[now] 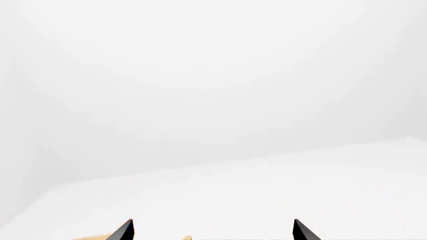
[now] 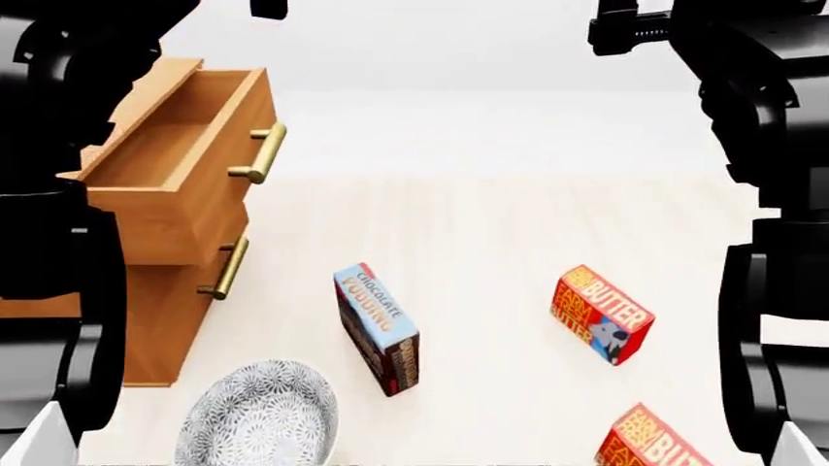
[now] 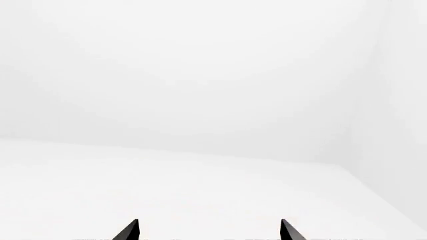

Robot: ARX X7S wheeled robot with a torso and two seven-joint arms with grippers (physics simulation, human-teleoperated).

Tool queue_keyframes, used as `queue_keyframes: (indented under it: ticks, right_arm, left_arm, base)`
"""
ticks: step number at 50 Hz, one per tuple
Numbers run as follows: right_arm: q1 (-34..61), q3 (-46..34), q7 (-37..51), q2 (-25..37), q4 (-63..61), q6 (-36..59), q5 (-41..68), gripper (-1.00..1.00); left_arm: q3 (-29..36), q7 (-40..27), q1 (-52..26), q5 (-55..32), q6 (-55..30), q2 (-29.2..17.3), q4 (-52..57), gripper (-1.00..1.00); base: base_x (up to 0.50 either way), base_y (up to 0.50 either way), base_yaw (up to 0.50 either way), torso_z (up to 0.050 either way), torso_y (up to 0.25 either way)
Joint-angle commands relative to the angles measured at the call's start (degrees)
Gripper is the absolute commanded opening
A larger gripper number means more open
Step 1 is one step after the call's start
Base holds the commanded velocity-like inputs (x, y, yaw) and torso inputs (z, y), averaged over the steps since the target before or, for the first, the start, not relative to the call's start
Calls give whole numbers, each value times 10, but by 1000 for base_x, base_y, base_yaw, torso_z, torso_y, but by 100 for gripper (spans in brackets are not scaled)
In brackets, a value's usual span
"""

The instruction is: Put the butter at the front in the top drawer of the cabinet and close it.

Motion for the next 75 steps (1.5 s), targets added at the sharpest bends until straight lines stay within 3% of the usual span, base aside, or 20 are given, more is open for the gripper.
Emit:
queue_keyframes:
  ticks: [1,26,38,52,70,75]
  right_arm:
    - [-2,1,0,1,-2,1,3,100]
    - [-10,1,1,2,-5,4,10,100]
    - [-8,-4,-6,0,2,4,13,100]
    - [-20,-4,-12,4,-1,5,19,100]
    - [-37,-2,-16,9,4,-3,24,100]
    - [-38,-3,-16,11,3,-1,25,100]
  left_arm:
    - [-1,-2,-2,-3,-2,-1,1,100]
    - [4,-5,-3,-4,4,-4,-12,100]
    - [24,4,-32,5,-15,-10,-78,100]
    - [97,73,-112,18,-68,-7,-236,100]
    - [155,110,-202,59,20,38,-511,100]
    - [148,108,-204,62,18,40,-527,100]
  base:
    - [0,0,0,0,0]
    - [0,-58,0,0,0]
    - [0,0,0,0,0]
    - [0,0,0,0,0]
    - [0,0,0,0,0]
    - [0,0,0,0,0]
